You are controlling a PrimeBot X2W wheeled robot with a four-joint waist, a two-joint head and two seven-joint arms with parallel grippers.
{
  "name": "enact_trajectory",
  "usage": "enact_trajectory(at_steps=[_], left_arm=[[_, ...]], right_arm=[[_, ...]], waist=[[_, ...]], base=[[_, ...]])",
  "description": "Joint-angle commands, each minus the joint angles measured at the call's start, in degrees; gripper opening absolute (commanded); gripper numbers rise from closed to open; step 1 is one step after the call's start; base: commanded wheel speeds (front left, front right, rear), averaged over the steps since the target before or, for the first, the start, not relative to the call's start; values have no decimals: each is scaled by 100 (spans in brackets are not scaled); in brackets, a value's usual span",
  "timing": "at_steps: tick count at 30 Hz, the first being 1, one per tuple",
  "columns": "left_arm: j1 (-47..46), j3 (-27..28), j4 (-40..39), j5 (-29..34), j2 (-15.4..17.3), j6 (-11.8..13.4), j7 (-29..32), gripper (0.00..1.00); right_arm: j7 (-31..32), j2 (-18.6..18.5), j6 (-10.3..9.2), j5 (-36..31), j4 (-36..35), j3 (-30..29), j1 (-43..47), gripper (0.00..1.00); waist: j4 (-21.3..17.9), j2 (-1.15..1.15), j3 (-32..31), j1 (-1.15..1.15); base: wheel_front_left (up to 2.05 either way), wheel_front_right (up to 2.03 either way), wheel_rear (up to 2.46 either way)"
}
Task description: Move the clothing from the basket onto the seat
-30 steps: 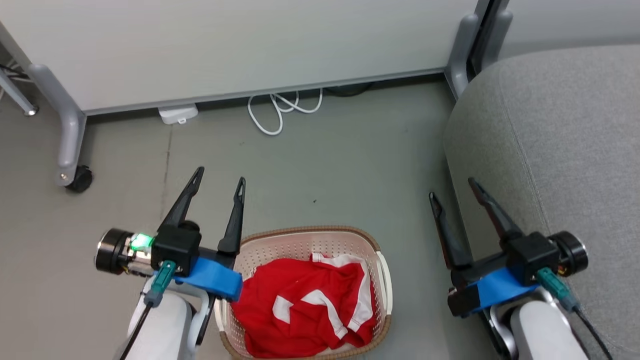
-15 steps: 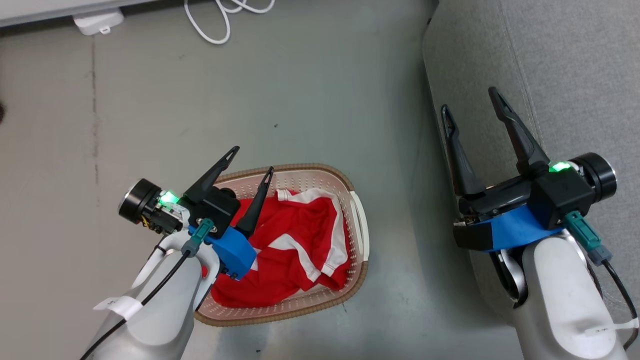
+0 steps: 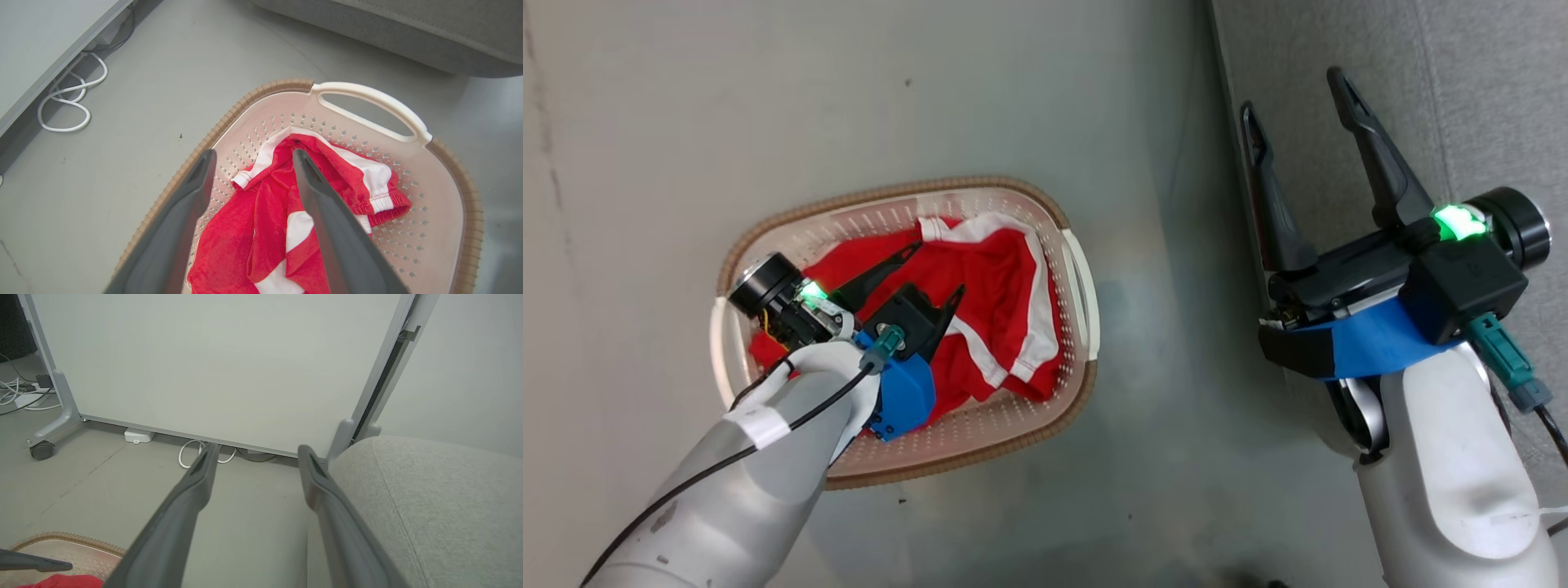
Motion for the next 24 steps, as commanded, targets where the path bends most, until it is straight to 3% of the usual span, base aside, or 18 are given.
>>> enact_trajectory(at_steps=[1,14,24], left_arm=[[-234,-281,221,-70,23,-3,-17,100],[-1182,-2093,1531,-530,-16,-3,20,100],[-1574,-2509,1863,-723,90,-2,309,100]], right_arm=[[-20,-17,3,9,-80,23,-155,100],[-20,-17,3,-74,-689,156,-344,100],[-21,-16,3,-59,-1137,193,-295,100]], waist=[[-110,0,338,-2],[-333,0,1308,-2],[-475,0,1845,-2]], base=[[0,0,0],[0,0,0],[0,0,0]])
